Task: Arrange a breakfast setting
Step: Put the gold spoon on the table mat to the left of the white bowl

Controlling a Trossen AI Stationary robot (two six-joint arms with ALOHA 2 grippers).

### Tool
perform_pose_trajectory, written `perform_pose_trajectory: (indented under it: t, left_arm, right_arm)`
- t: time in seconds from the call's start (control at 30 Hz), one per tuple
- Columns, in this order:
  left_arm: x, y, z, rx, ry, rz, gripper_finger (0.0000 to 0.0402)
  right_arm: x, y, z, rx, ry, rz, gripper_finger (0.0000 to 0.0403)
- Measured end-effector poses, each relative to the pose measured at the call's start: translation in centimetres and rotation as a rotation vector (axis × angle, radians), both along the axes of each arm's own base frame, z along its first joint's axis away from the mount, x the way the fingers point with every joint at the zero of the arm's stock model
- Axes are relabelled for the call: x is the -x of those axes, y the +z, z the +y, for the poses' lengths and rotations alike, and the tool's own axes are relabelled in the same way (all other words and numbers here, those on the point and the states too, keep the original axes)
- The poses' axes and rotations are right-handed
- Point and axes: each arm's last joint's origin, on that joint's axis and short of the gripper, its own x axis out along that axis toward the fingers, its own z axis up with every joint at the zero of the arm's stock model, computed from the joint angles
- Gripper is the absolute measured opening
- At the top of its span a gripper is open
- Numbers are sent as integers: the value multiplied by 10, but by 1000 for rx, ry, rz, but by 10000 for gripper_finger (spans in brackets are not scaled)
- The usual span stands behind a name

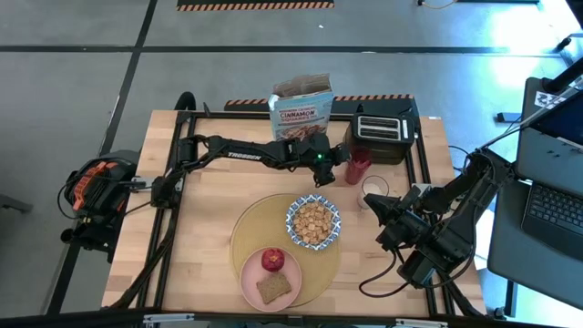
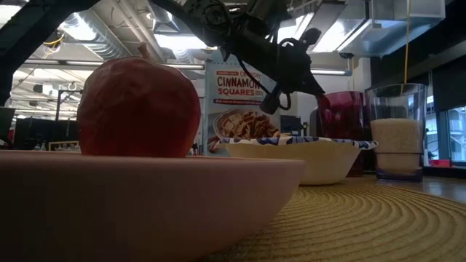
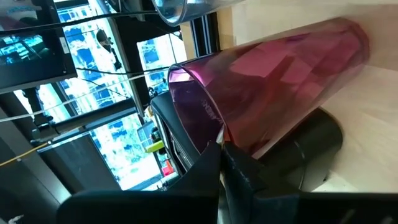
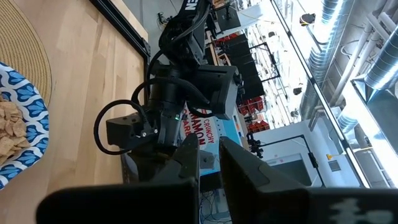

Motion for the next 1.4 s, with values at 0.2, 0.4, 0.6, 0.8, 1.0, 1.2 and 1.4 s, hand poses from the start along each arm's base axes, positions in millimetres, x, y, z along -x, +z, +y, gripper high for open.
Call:
perform_pose_trajectory:
  t: [0.2, 0.4, 0.6, 0.8, 1.0, 1.2, 1.4]
  left_arm:
    - [-1, 0, -2, -23, 25, -8, 2]
    - [-3, 2, -9, -76, 11, -16, 1]
    - [-5, 3, -17, -136, 28, -18, 1]
    - [-5, 4, -16, -159, 36, -17, 0]
    - [-6, 9, -16, -177, 52, -61, 0]
    - [-4, 26, -16, -195, 56, -123, 0]
    - [-3, 34, -21, -218, 82, -166, 0]
  right_arm:
    - [0, 0, 0, 0, 0, 0, 33]
    - [0, 0, 0, -1, 0, 0, 33]
    - [0, 0, 0, -1, 0, 0, 33]
    - [0, 0, 0, -2, 0, 1, 33]
    - [0, 0, 0, -2, 0, 2, 33]
    - [0, 0, 0, -7, 0, 8, 33]
    - [1, -12, -2, 43, 1, 25, 33]
